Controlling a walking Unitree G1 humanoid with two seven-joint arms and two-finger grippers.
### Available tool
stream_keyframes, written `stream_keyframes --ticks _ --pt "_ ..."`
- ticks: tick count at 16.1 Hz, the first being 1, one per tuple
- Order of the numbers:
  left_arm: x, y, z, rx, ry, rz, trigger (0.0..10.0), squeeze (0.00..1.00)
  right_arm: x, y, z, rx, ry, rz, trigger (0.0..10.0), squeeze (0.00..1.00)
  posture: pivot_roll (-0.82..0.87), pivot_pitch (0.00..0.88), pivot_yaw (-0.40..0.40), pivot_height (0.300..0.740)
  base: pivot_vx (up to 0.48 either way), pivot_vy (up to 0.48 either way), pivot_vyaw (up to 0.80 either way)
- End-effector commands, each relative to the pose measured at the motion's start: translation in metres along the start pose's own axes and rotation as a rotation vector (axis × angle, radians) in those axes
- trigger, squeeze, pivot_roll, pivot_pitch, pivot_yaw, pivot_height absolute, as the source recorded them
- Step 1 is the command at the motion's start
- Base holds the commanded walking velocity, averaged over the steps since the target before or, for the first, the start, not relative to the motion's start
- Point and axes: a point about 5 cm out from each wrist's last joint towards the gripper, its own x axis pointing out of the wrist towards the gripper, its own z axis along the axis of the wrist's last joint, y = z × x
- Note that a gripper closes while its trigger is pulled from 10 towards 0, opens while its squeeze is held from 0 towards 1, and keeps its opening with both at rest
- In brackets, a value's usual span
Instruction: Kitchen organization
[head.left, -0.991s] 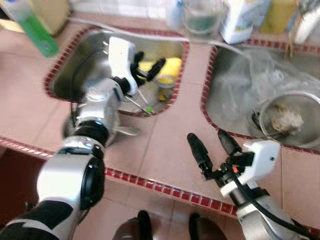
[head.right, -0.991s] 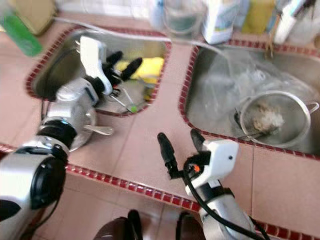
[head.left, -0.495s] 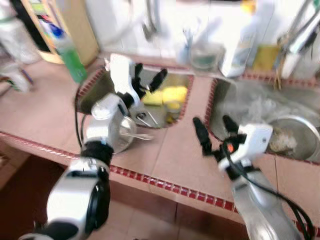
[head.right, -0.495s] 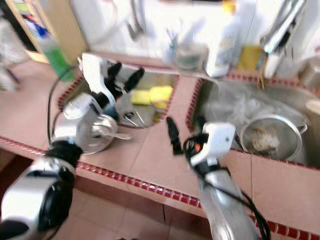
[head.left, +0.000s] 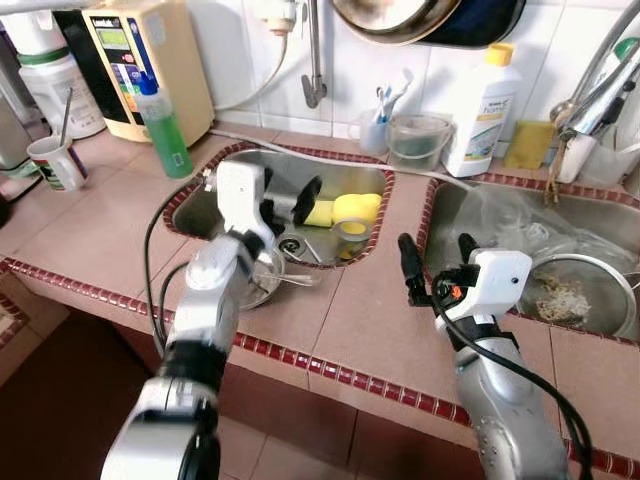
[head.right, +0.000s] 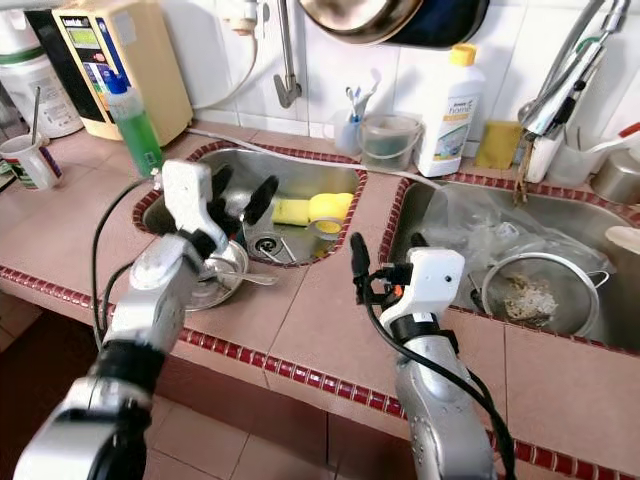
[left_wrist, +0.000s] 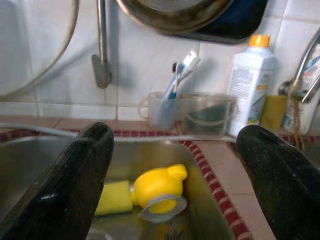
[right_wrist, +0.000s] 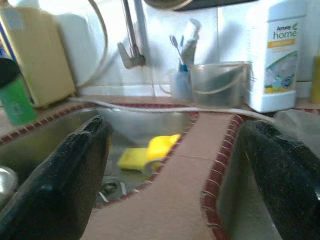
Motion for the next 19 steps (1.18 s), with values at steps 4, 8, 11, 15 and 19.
stream_keyframes --ticks 4,8,11,15,19 --pt "-0.025 0.013 -0.01 0.04 0.037 0.054 10.0 0.0 -0.005 -0.005 -0.017 -0.054 0.027 -0.036 10.0 0.0 -0.2 0.0 0.055 0.74 0.0 0.0 0.0" --pt "-0.044 0.018 -0.013 0.082 0.058 0.051 10.0 0.0 -0.01 -0.005 -0.028 -0.097 0.061 0.016 10.0 0.0 -0.19 0.0 0.035 0.74 0.0 0.0 0.0" --pt "-0.055 0.023 -0.016 0.126 0.091 0.053 10.0 0.0 -0.011 -0.007 -0.033 -0.113 0.081 0.043 10.0 0.0 -0.17 0.0 0.019 0.74 0.0 0.0 0.0" --pt "-0.063 0.025 -0.02 0.258 0.148 0.068 10.0 0.0 -0.011 -0.009 -0.032 -0.11 0.08 0.05 10.0 0.0 -0.17 0.0 0.012 0.74 0.0 0.0 0.0" --pt "-0.067 0.037 -0.02 0.384 0.243 0.164 10.0 0.0 -0.016 -0.009 -0.027 -0.098 0.073 0.047 10.0 0.0 -0.17 0.0 0.018 0.74 0.0 0.0 0.0"
